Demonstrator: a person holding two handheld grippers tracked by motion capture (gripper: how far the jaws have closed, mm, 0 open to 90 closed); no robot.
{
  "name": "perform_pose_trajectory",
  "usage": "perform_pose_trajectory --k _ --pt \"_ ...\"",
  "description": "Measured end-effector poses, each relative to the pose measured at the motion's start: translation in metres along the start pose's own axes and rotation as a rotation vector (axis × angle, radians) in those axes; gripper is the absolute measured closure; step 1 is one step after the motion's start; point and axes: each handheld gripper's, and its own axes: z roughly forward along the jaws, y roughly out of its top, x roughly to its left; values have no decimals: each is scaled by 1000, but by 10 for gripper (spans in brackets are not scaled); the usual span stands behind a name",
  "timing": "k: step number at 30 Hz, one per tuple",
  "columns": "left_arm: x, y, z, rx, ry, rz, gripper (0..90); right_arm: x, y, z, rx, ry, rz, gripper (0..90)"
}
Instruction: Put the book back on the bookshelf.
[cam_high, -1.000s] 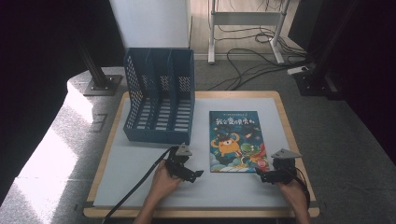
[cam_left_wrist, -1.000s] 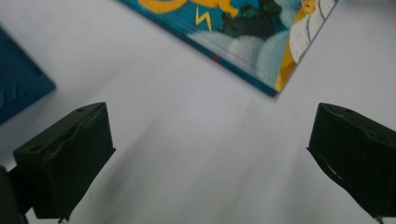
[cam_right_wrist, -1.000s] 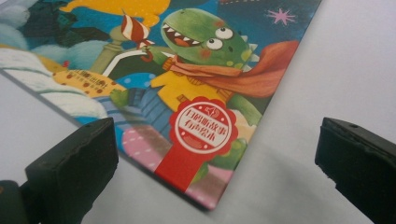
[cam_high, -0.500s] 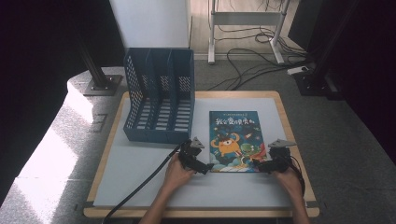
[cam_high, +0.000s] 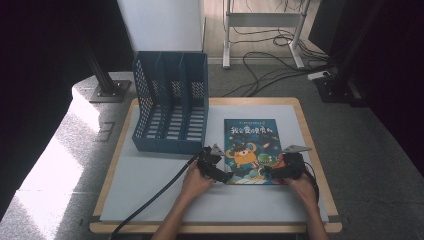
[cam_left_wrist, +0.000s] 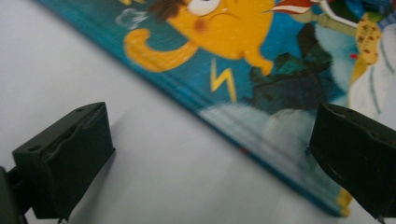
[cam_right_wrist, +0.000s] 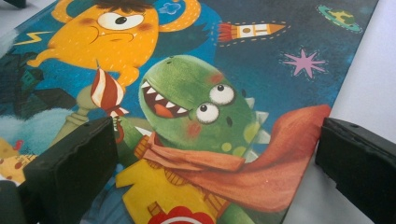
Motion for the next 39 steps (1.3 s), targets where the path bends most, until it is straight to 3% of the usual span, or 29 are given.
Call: perform_pose_trajectory --k 9,20,30,39 --pt "-17 6 9 -4 -29 13 0 2 -1 0 2 8 -4 0" --pt "-25 4 7 0 -6 7 0 7 -4 -3 1 7 -7 0" --pt "-41 -4 -1 19 2 7 0 17 -13 -12 6 19 -18 0" --pt "-62 -19 -12 19 -1 36 0 30 -24 -23 7 25 -32 0"
